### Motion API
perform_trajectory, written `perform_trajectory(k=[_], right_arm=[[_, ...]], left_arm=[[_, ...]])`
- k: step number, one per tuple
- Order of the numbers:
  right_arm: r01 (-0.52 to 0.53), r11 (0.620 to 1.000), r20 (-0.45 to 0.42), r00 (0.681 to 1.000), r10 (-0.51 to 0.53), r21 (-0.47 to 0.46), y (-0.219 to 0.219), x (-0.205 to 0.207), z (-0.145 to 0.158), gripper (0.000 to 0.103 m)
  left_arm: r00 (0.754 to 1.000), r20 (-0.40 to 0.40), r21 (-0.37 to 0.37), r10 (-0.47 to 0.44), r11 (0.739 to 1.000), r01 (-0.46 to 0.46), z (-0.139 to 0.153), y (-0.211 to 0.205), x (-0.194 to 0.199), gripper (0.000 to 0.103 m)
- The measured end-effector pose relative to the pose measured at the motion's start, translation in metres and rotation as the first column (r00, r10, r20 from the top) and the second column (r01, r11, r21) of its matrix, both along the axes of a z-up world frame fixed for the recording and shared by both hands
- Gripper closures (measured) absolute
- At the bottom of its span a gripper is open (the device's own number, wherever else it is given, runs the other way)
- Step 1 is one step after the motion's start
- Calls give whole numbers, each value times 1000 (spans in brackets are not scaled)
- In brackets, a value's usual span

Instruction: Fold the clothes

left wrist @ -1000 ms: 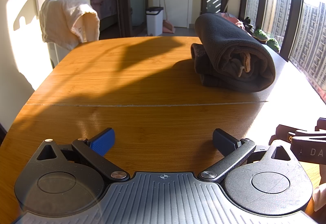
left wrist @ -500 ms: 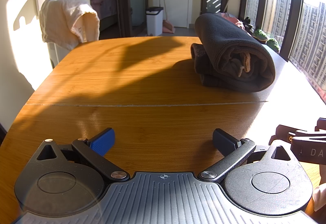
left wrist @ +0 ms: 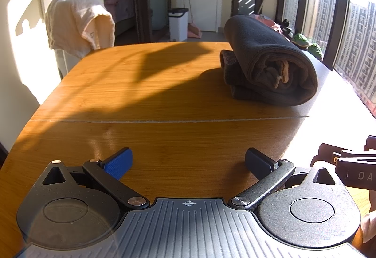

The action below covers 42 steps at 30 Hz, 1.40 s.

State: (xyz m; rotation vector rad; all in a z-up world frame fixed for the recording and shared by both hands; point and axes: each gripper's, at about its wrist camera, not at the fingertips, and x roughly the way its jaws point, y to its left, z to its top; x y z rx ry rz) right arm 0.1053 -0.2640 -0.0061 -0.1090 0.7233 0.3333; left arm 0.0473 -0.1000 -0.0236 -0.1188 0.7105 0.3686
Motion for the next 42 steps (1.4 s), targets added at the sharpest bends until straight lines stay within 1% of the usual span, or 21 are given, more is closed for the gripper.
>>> perform_trajectory(k=[42], right_arm=[[-21, 1000, 0, 1000, 21, 2, -7, -1, 0, 0]], left_arm=[[1000, 2, -2, 13, 1000, -13, 0, 2, 2, 0]])
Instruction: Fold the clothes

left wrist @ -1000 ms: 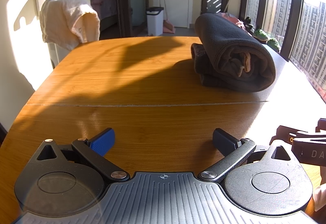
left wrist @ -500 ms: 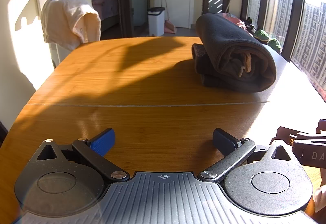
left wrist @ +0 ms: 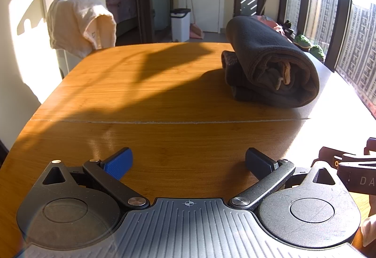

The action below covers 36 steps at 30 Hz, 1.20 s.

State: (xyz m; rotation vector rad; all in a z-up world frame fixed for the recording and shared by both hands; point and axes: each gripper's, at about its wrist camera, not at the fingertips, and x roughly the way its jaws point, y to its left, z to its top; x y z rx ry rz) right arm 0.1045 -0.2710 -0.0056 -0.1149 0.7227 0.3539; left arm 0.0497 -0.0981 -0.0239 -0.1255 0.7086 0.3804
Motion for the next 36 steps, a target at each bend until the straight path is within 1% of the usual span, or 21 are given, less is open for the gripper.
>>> perform_trajectory(k=[8, 32, 36], right_arm=[[-6, 1000, 0, 1000, 6, 3, -2, 0, 0, 0], [-14, 1000, 1, 1000, 14, 10, -10, 3, -1, 0], [2, 1000, 0, 1000, -2, 15, -12, 5, -1, 0]], left_arm=[[1000, 0, 2, 12, 1000, -12, 0, -2, 8, 0], [1000, 1, 5, 24, 1000, -24, 0, -4, 15, 0], [1000, 2, 6, 28, 1000, -28, -1, -4, 16, 0]])
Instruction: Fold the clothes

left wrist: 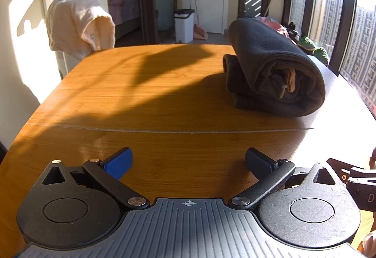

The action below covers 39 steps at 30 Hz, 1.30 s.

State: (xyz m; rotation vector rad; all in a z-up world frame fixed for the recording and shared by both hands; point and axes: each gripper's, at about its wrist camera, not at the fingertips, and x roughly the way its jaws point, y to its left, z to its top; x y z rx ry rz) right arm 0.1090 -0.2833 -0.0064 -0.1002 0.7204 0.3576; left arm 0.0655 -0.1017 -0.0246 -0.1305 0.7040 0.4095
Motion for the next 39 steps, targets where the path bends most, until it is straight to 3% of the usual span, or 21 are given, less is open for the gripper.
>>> perform_trajectory(k=[39], right_arm=[[6, 1000, 1, 1000, -6, -17, 10, 4, -1, 0]], left_arm=[[1000, -4, -6, -7, 1000, 7, 1, -3, 8, 0]])
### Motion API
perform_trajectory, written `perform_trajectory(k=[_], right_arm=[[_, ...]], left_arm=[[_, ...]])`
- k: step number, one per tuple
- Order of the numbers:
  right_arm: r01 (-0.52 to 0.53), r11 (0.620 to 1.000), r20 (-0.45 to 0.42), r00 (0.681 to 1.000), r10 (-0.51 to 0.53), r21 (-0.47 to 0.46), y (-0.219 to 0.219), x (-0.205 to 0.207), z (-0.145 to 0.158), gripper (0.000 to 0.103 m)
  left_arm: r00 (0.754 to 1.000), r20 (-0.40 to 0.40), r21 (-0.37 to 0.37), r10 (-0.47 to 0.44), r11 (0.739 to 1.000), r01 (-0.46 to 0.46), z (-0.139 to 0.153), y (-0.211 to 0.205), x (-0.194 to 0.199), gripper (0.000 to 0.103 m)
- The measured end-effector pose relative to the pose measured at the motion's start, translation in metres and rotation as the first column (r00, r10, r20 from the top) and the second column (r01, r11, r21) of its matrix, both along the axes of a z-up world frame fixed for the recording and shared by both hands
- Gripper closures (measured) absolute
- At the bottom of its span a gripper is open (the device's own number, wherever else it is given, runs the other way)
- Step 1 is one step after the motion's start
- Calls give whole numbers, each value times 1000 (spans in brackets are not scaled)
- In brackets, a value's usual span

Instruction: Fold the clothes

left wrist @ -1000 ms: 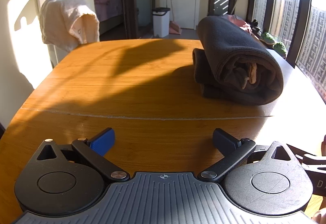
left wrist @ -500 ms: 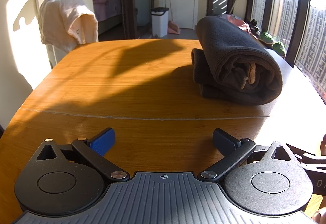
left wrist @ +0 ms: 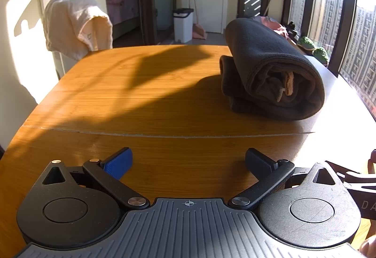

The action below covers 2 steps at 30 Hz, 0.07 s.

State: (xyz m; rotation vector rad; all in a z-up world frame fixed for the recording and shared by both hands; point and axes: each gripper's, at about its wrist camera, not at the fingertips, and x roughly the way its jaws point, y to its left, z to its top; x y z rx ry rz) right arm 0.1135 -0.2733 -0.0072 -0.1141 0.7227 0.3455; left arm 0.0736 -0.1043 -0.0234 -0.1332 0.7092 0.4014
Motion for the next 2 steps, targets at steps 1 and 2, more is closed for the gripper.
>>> perform_trajectory(k=[1, 2], right_arm=[[0, 1000, 0, 1000, 0, 0, 0, 0, 0, 0], [1, 1000, 0, 1000, -1, 0, 0, 0, 0, 0]], left_arm=[[1000, 1, -1, -2, 1000, 2, 0, 0, 0, 0], [1000, 4, -5, -6, 1000, 6, 0, 1, -1, 0]])
